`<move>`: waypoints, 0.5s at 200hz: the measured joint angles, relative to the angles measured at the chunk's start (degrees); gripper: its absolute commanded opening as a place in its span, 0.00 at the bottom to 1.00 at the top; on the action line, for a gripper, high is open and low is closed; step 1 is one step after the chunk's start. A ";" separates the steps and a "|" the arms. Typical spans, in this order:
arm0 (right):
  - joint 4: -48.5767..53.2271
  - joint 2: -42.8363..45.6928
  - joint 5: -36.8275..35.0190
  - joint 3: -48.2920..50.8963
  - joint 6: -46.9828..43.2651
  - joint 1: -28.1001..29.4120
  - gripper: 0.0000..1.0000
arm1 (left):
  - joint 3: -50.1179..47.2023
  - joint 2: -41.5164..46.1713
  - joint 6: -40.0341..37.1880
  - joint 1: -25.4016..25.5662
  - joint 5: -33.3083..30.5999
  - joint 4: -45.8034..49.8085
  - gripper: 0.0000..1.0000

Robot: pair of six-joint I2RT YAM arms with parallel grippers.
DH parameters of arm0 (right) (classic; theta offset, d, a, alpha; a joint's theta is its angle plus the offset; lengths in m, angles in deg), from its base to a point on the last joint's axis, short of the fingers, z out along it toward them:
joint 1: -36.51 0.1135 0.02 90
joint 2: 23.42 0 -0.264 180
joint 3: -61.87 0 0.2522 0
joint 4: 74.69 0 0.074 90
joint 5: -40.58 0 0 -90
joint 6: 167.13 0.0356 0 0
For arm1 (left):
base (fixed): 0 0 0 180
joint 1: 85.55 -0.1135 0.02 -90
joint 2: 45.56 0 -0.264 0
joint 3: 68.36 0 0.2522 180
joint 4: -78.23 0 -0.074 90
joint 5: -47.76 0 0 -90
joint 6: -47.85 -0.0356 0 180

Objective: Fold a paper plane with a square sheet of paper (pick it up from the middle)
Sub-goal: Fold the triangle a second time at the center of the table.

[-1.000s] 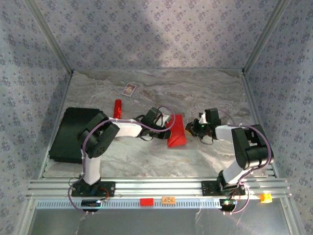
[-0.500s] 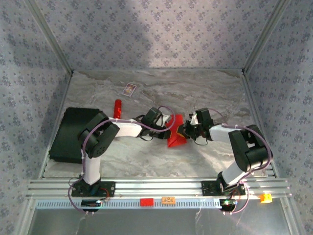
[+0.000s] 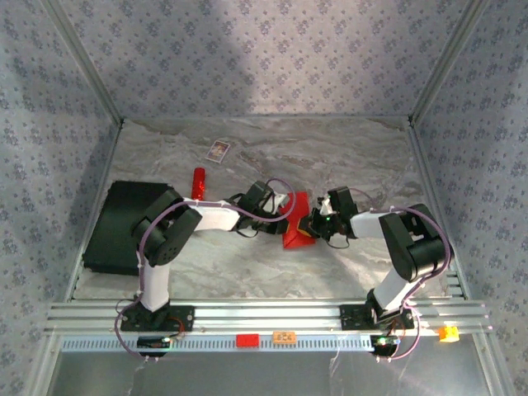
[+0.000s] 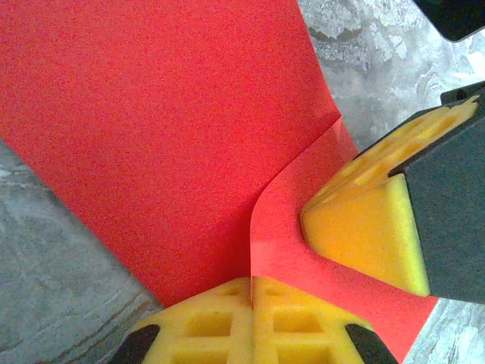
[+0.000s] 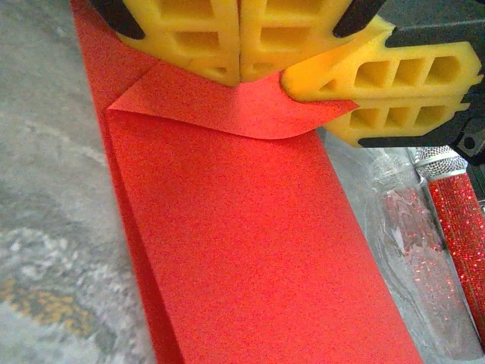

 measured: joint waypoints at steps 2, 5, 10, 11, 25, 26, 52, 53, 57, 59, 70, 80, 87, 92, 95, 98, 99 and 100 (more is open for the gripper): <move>-0.02 0.00 -0.02 0.02 -0.04 0.00 0.09 | 0.00 0.00 0.00 0.00 -0.02 0.02 0.04; -0.02 0.02 -0.02 0.02 -0.04 0.00 0.09 | 0.07 0.00 0.02 0.00 -0.02 0.07 0.06; -0.02 0.07 -0.04 0.02 -0.07 0.00 0.09 | 0.11 0.02 0.00 -0.02 -0.04 0.22 0.10; -0.02 0.07 -0.04 0.02 -0.07 0.00 0.09 | 0.11 0.02 0.02 -0.02 -0.04 0.24 0.11; 0.00 0.11 -0.17 0.02 -0.09 0.00 0.09 | 0.44 0.24 0.28 -0.02 -0.04 1.05 0.17; 0.00 0.11 -0.20 0.02 -0.09 0.00 0.09 | 0.46 0.26 0.37 -0.02 -0.09 1.09 0.17; 0.00 0.15 -0.31 0.02 -0.04 0.00 0.09 | 0.72 2.34 0.94 -0.13 -2.25 4.52 0.29; 0.00 0.15 -0.31 0.02 -0.04 0.00 0.09 | 0.72 2.47 1.11 -0.15 -2.40 4.68 0.30; 0.00 0.15 -0.33 0.02 -0.04 0.02 0.09 | 0.72 2.93 1.09 -0.17 -2.75 5.11 0.31; 0.00 0.15 -0.33 0.02 -0.02 0.02 0.09 | 0.72 3.13 1.20 -0.22 -2.97 5.33 0.31; 0.00 0.15 -0.35 0.02 0.00 0.04 0.09 | 0.72 4.55 2.01 -0.44 -3.78 6.51 0.32; -0.04 0.17 -0.46 0.02 0.24 0.07 0.09 | 0.72 5.92 2.51 -0.48 -4.35 7.21 0.31; -0.15 0.15 -0.48 0.02 0.39 0.07 0.09 | 0.72 6.84 2.86 -0.48 -4.57 7.48 0.27; -0.22 0.15 -0.50 0.02 0.44 0.07 0.09 | 0.72 7.41 3.28 -0.48 -4.55 7.52 0.23; -0.22 0.15 -0.52 0.02 0.48 0.07 0.09 | 0.72 7.80 3.26 -0.48 -4.55 7.52 0.21; -0.24 0.15 -0.52 0.02 0.52 0.07 0.09 | 0.72 8.09 3.67 -0.48 -4.33 7.54 0.19; -0.24 0.15 -0.52 0.02 0.61 0.09 0.09 | 0.72 8.17 3.61 -0.48 -4.31 7.54 0.19; -0.24 0.15 -0.52 0.02 0.66 0.09 0.09 | 0.72 8.26 3.54 -0.48 -4.24 7.54 0.18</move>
